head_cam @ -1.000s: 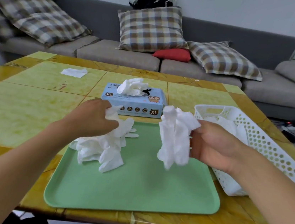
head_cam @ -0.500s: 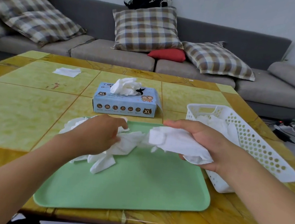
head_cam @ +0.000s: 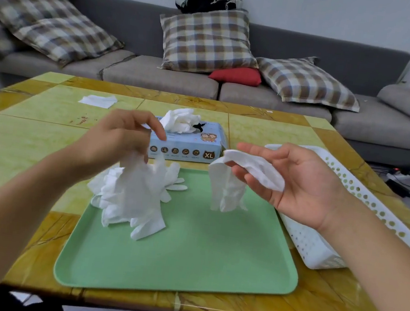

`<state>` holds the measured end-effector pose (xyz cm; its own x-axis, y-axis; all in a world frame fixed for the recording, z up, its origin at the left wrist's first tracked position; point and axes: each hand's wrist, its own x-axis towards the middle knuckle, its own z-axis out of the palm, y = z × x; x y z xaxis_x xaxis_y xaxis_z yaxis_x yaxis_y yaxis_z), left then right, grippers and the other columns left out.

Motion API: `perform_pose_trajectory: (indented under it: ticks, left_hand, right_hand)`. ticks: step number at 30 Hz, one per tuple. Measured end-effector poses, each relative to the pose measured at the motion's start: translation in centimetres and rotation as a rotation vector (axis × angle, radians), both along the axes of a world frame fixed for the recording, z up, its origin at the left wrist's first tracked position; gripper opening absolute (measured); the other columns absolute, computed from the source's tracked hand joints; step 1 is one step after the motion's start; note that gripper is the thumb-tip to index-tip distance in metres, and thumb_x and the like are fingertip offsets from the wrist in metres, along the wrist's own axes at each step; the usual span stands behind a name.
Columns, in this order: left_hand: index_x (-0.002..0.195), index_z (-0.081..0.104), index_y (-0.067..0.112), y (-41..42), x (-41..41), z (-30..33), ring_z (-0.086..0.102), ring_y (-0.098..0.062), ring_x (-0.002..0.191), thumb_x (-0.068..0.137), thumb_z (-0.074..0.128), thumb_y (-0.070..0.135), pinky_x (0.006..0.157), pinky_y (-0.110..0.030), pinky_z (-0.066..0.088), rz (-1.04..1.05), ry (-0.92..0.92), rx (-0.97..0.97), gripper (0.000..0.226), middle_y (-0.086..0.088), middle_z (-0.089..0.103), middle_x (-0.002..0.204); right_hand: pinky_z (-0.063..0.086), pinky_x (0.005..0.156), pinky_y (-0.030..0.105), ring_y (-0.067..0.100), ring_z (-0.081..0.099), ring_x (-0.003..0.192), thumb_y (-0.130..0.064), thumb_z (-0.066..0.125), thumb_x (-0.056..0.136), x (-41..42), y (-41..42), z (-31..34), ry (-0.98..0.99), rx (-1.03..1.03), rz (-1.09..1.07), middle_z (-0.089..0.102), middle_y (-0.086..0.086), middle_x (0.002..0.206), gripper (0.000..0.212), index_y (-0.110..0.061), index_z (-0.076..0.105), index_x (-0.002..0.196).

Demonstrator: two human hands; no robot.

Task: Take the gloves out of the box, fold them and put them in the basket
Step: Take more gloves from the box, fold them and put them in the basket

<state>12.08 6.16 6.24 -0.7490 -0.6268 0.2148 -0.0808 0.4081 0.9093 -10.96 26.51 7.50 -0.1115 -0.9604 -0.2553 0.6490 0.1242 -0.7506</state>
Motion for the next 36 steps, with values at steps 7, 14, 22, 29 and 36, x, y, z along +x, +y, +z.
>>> perform_pose_trajectory:
  ticks: [7, 14, 22, 29, 36]
  left_hand:
    - [0.1, 0.069, 0.033, 2.0, -1.4, -3.8, 0.049, -0.006, 0.061, 0.084, 0.064, 0.011, 0.064, -0.023, 0.044, -0.444, -0.621, -0.272, 0.028, 0.011, 0.053, 0.064]
    - [0.122, 0.059, 0.046, 2.8, -2.2, -2.6, 0.06, 0.007, 0.093, 0.058, 0.066, 0.087, 0.087, -0.027, 0.053, -0.217, -0.629, -0.506, 0.077, 0.019, 0.063, 0.097]
    - [0.114, 0.072, 0.009, 6.2, -4.8, -2.6, 0.072, -0.019, 0.095, 0.082, 0.073, 0.032, 0.084, -0.03, 0.056, -0.219, -0.049, 0.481, 0.04, -0.007, 0.075, 0.11]
    - [0.123, 0.061, 0.005, 5.5, -4.3, -1.7, 0.068, -0.023, 0.091, 0.081, 0.073, 0.014, 0.077, -0.031, 0.059, -0.192, 0.153, 0.625, 0.044, -0.014, 0.072, 0.109]
    - [0.126, 0.056, 0.021, 6.9, -5.0, -2.2, 0.07, -0.023, 0.087, 0.078, 0.081, 0.006, 0.068, -0.032, 0.058, -0.092, 0.128, 0.473, 0.056, -0.015, 0.07, 0.117]
  right_hand:
    - [0.058, 0.087, 0.024, 0.021, 0.071, 0.102, 0.02, 0.054, 0.071, 0.1, -0.5, -1.6, 0.315, -0.023, -0.024, 0.07, 0.017, 0.119, 0.064, -0.002, 0.059, 0.13]
    - [0.056, 0.045, 0.022, 0.014, 0.069, 0.052, -0.036, 0.059, 0.097, 1.2, -0.8, -1.8, 0.384, 0.143, -0.137, 0.074, 0.014, 0.075, 0.044, 0.003, 0.073, 0.087]
    - [0.039, 0.034, 0.017, 0.01, 0.05, 0.041, -0.04, 0.045, 0.103, 2.4, -0.7, -1.7, 0.303, 0.095, 0.048, 0.062, 0.004, 0.066, 0.034, -0.013, 0.059, 0.088]
    - [0.03, 0.042, 0.022, 0.016, 0.043, 0.055, -0.018, 0.052, 0.095, 0.6, -0.9, -1.5, 0.649, 0.033, -0.103, 0.055, 0.007, 0.071, 0.022, -0.014, 0.073, 0.102]
    - [0.059, 0.086, 0.04, 0.041, 0.066, 0.113, 0.005, 0.073, 0.082, 2.7, -0.9, -2.9, 0.764, -0.214, 0.042, 0.061, 0.028, 0.126, 0.069, -0.025, 0.053, 0.141]
